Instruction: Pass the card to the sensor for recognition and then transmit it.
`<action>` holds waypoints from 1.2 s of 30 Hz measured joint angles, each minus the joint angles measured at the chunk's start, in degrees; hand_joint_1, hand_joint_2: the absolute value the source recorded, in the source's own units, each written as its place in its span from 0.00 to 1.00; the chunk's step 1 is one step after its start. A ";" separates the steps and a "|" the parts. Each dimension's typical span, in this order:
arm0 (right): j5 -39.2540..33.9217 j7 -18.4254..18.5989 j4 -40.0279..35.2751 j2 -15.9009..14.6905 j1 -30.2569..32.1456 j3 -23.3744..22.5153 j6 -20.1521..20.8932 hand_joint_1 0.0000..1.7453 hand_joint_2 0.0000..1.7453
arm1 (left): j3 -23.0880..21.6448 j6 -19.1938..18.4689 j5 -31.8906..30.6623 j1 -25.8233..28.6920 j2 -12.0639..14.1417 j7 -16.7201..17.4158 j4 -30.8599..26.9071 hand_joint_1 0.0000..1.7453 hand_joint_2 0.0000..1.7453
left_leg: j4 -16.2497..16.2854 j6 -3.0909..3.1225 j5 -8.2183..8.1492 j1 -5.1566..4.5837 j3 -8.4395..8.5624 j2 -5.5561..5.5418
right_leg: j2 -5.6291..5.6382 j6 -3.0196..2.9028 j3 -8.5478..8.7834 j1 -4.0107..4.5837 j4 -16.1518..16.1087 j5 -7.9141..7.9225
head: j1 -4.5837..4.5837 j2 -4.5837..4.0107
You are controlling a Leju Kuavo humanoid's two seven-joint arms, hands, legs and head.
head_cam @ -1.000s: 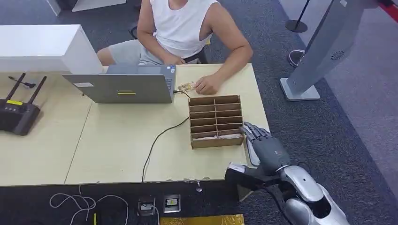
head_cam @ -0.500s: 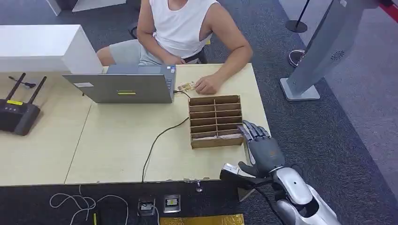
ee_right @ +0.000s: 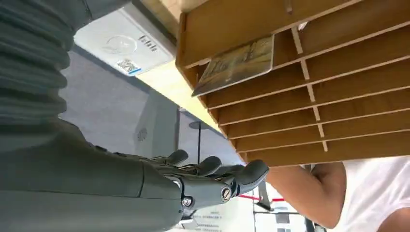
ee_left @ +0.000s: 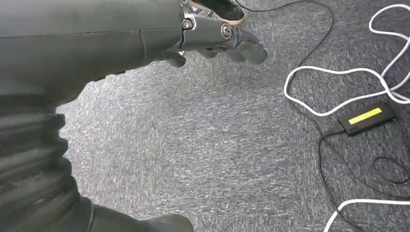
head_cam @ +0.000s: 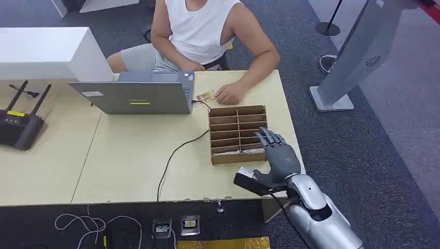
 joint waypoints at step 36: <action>-5.47 -8.11 13.55 7.74 -5.05 -3.17 -7.72 0.00 1.00 | -0.02 0.04 -0.85 -0.24 0.02 0.00 0.00 0.00 1.00 | 0.00 0.00 0.00 0.01 0.02 0.01 | 0.01 0.00 0.00 0.02 0.00 0.00 | 0.00 0.00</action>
